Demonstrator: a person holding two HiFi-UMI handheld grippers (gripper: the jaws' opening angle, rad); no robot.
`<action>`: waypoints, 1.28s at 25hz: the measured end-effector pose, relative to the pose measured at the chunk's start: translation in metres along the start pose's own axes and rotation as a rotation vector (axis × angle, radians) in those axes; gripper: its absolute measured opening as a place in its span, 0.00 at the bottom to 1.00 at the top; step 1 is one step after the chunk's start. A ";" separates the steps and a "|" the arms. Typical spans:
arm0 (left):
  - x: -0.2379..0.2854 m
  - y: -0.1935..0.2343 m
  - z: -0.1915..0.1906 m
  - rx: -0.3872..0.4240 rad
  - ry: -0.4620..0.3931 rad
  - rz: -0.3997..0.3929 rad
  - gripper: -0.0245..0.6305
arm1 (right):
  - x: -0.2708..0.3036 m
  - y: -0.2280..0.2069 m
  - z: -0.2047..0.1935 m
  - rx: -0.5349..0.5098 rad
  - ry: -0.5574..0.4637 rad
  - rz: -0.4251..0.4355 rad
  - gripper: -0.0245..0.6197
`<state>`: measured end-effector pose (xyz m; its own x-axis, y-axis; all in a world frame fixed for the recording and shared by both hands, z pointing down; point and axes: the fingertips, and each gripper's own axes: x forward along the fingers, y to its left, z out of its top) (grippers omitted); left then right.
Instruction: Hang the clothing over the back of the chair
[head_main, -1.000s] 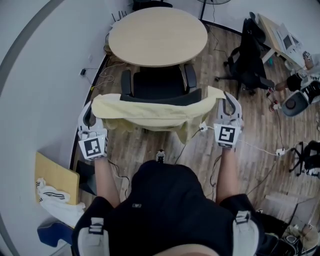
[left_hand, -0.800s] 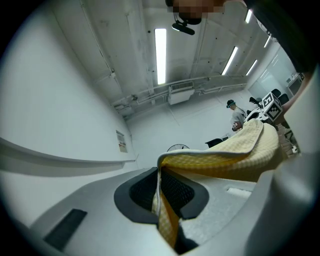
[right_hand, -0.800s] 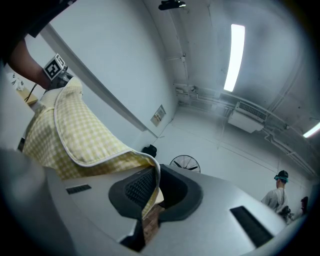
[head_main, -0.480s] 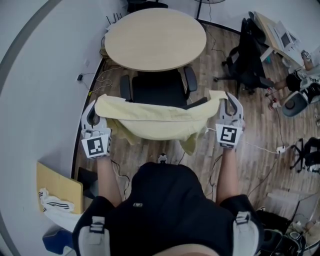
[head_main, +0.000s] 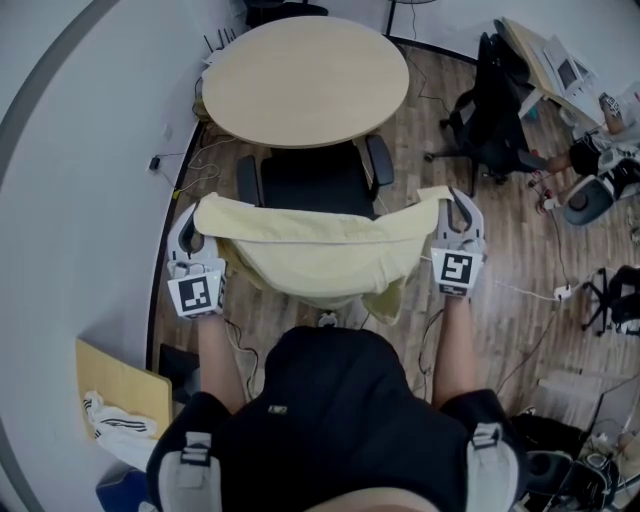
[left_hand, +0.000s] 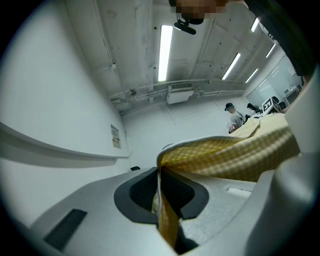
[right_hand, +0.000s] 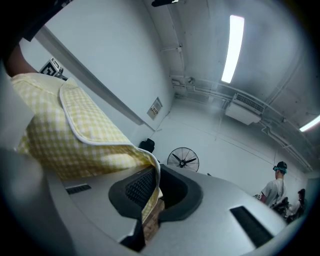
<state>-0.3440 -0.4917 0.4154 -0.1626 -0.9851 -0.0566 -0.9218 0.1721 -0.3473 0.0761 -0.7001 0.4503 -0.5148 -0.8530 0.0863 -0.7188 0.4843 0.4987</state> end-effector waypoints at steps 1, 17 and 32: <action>0.002 0.000 -0.001 -0.002 0.000 -0.005 0.07 | 0.001 0.000 -0.002 0.001 0.005 -0.001 0.05; 0.008 -0.024 -0.054 -0.053 0.075 -0.112 0.07 | -0.009 0.032 -0.031 0.020 0.072 0.013 0.05; -0.037 -0.049 -0.079 -0.115 0.162 -0.122 0.12 | -0.031 0.057 -0.046 -0.087 0.111 0.061 0.12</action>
<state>-0.3206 -0.4630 0.5083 -0.0937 -0.9866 0.1333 -0.9706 0.0607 -0.2329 0.0730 -0.6549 0.5161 -0.4978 -0.8413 0.2108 -0.6423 0.5209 0.5623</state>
